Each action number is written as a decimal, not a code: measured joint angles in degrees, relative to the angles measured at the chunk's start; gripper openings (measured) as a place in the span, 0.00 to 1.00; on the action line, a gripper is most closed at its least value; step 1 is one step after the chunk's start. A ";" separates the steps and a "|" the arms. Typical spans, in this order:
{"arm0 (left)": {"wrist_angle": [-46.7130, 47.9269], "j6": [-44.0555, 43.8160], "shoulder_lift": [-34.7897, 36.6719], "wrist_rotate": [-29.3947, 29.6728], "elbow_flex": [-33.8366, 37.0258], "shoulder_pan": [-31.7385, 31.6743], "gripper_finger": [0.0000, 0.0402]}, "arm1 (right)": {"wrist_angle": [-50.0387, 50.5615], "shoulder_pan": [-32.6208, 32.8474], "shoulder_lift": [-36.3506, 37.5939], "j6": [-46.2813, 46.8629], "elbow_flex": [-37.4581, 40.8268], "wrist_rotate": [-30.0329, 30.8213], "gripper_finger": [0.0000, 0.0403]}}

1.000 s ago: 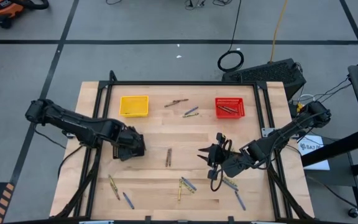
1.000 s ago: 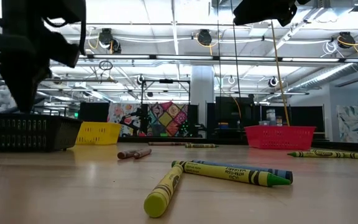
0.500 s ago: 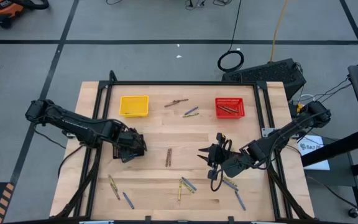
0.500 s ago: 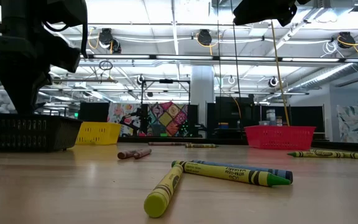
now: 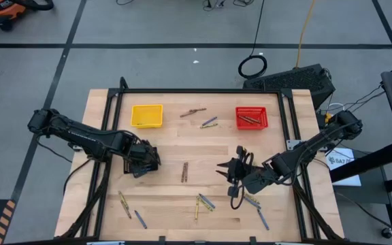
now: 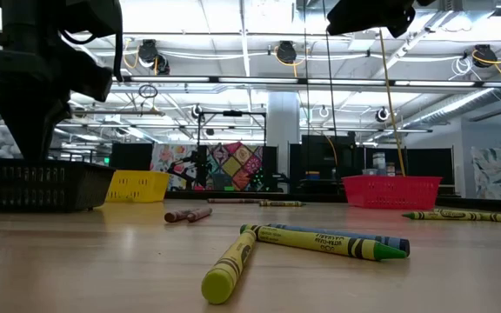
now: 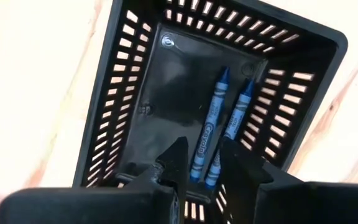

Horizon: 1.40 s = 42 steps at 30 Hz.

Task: Sort crayons
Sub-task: Put the green crayon into the yellow bin

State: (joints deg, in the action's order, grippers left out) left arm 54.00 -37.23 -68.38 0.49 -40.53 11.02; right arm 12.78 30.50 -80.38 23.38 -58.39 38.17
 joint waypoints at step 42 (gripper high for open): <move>-19.39 -10.50 0.00 3.54 -8.87 11.37 0.21 | 3.97 -5.16 -2.64 22.34 -0.02 -13.23 0.21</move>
State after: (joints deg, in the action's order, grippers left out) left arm 34.61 -47.73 -68.38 4.03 -49.41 22.39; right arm 16.75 25.34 -83.02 45.72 -58.41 24.94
